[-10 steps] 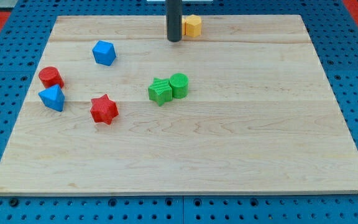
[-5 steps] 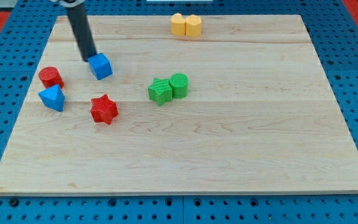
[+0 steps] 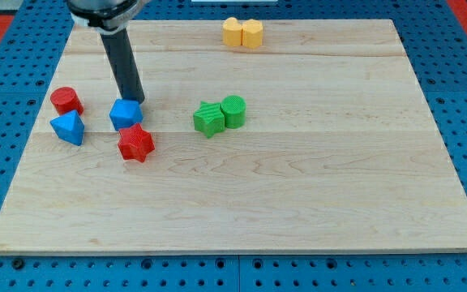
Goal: Slide the blue cube to the top of the blue triangle
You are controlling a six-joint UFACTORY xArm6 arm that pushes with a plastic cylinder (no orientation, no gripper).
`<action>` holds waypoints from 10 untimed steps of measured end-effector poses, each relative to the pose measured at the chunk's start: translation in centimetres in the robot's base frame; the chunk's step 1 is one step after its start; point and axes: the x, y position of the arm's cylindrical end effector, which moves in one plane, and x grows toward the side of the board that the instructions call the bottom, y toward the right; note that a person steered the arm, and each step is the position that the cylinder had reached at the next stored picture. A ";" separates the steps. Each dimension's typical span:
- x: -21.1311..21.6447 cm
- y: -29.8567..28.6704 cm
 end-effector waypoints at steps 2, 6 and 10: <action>2.7 6.3; 1.8 -1.2; 0.7 -5.6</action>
